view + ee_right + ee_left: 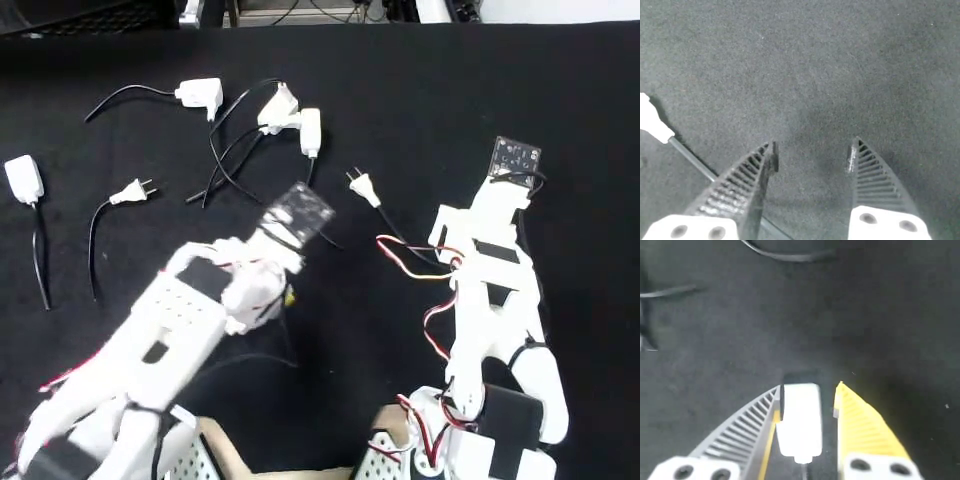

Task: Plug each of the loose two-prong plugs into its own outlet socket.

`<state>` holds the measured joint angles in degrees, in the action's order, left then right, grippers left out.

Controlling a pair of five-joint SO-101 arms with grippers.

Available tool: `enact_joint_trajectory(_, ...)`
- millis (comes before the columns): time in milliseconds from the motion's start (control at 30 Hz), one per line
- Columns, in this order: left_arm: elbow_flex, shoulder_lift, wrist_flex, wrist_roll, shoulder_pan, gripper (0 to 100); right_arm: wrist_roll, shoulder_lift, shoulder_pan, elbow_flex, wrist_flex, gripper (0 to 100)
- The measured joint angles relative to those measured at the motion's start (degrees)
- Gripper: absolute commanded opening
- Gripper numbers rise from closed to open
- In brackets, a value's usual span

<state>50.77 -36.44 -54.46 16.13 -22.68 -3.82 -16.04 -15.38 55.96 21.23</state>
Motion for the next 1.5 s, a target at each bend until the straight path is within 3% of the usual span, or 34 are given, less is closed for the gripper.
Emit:
enact_joint_trajectory(100, -0.97, -6.24, -0.53, 0.00, 7.74, 18, 2.81, 0.00, 1.05, 0.00, 0.00, 23.7)
enact_joint_trajectory(267, -0.88, -14.68, -0.70, 0.00, 26.46, 18, 10.20, 0.00, 8.79, -0.09, 0.00, 23.7)
enact_joint_trajectory(400, 6.24, -18.81, -0.70, -0.09, 34.29, 18, 12.31, 0.70, 13.45, -6.95, 6.15, 23.6)
enact_joint_trajectory(533, 17.32, -22.51, 4.40, -1.05, 35.08, 18, 12.57, 6.07, 17.93, -18.46, 15.65, 23.4)
enact_joint_trajectory(700, 29.19, -29.01, 13.36, -9.14, 36.75, 18, 12.92, 18.37, 22.33, -28.92, 19.69, 23.3)
enact_joint_trajectory(867, 33.67, -37.36, 14.51, -12.84, 38.24, 18, 12.92, 31.82, 23.21, -38.24, 23.47, 23.3)
enact_joint_trajectory(1133, 39.74, -50.46, 14.51, -13.10, 38.24, 18, 12.92, 48.88, 23.30, -61.80, 42.20, 22.9)
enact_joint_trajectory(1367, 42.73, -57.14, 14.51, -13.10, 38.24, 18, 12.92, 56.53, 22.86, -74.99, 51.25, 0.8)
enact_joint_trajectory(1500, 43.96, -58.73, 14.51, -13.10, 38.24, 18, 12.92, 57.14, 22.86, -76.13, 51.60, 3.4)
